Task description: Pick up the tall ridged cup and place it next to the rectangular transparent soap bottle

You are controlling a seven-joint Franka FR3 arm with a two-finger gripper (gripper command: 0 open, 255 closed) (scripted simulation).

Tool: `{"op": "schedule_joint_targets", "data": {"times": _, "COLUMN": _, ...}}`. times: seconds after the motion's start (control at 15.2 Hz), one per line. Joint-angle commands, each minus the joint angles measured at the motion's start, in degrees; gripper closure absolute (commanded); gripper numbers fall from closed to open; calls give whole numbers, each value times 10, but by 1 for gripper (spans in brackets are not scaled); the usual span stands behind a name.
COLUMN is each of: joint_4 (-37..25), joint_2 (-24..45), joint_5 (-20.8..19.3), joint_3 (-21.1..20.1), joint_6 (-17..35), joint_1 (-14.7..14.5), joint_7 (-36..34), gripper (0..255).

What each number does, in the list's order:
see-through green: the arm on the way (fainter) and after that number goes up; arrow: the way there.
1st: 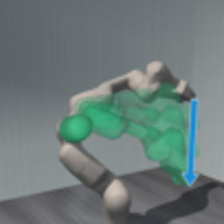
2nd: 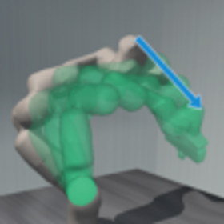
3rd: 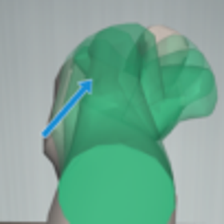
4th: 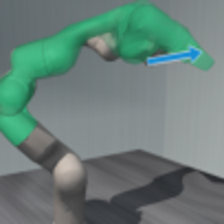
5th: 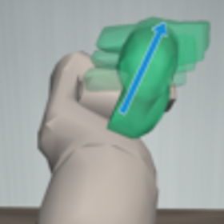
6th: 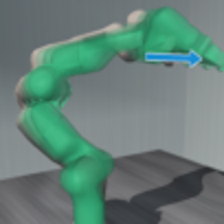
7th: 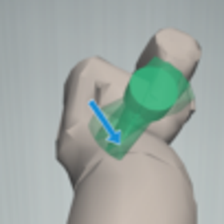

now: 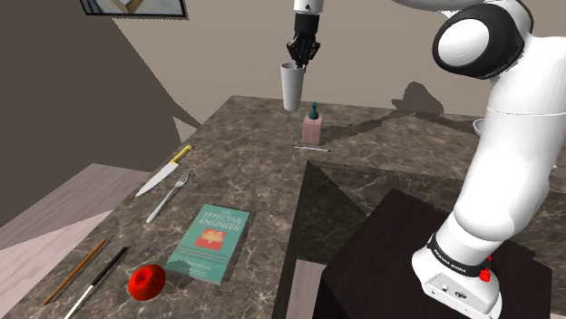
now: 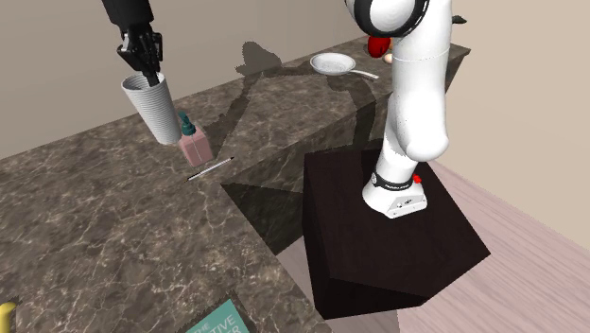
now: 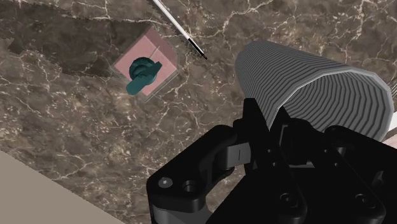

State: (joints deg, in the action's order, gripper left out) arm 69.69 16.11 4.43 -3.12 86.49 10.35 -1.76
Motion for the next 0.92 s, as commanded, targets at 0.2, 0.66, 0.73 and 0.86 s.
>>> {"op": "schedule_joint_targets", "data": {"times": 0.2, "joint_4": 63, "joint_2": -17, "joint_5": 1, "joint_3": 0, "joint_6": 46, "joint_1": 0, "joint_7": 4, "gripper": 255}}
{"op": "schedule_joint_targets", "data": {"times": 0.66, "joint_4": 135, "joint_2": -29, "joint_5": 2, "joint_3": 0, "joint_6": 106, "joint_1": 0, "joint_7": 9, "gripper": 255}}
{"op": "schedule_joint_targets", "data": {"times": 0.73, "joint_4": 144, "joint_2": -30, "joint_5": 2, "joint_3": 0, "joint_6": 114, "joint_1": 0, "joint_7": 9, "gripper": 255}}
{"op": "schedule_joint_targets", "data": {"times": 0.86, "joint_4": 161, "joint_2": -32, "joint_5": 2, "joint_3": 0, "joint_6": 130, "joint_1": 0, "joint_7": 11, "gripper": 255}}
